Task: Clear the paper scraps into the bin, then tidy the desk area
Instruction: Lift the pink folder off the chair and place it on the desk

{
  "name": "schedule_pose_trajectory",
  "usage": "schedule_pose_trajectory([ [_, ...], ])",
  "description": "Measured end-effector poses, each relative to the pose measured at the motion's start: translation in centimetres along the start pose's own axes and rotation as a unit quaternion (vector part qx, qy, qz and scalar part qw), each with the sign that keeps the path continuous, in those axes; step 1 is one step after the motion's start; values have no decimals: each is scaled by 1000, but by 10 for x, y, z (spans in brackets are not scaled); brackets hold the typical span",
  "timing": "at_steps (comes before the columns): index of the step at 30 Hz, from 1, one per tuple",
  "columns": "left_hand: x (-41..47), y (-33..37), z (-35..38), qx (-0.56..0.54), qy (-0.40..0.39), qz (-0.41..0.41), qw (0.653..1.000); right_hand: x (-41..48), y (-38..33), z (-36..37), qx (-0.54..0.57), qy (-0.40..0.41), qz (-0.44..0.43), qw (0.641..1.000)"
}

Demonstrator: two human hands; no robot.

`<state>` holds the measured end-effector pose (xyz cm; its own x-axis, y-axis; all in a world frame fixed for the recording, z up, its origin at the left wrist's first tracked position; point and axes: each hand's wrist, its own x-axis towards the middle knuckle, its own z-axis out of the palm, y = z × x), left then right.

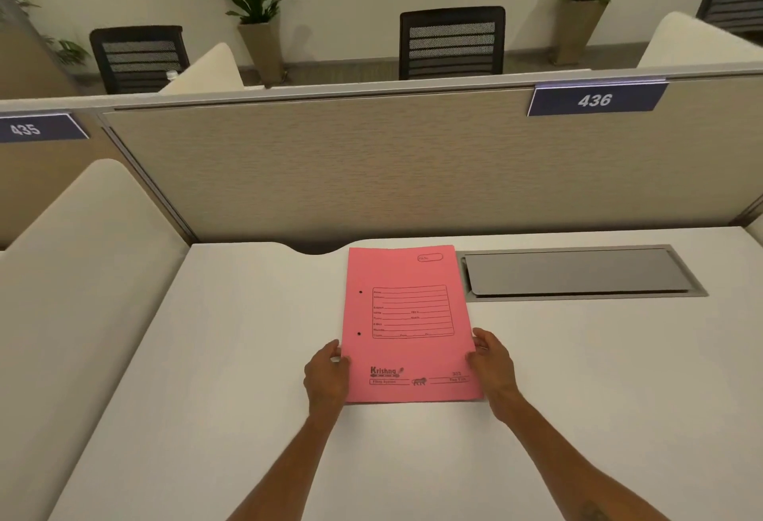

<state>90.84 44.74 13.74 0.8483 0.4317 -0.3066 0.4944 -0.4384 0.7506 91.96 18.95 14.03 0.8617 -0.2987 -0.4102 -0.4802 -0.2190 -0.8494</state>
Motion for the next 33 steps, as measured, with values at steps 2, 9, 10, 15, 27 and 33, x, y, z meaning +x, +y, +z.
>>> schedule_pose_trajectory([
  [2,-5,0,-1,21,-3,-3,1000,-8,2,0,-15,14,-22,1000],
  [9,-35,0,-12,53,-2,24,998,-37,10,-1,-69,8,-68,995],
  [10,-43,0,-15,54,-2,30,998,-44,10,-2,-75,5,-73,995],
  [15,-85,-7,-33,74,6,80,994,-78,6,-5,-109,-14,-87,990],
  [27,-189,-22,-102,369,-57,262,890,-215,-8,-25,-281,-36,-194,939],
  [33,-275,-41,-137,441,-58,297,845,-305,5,-45,-362,-26,-229,903],
])
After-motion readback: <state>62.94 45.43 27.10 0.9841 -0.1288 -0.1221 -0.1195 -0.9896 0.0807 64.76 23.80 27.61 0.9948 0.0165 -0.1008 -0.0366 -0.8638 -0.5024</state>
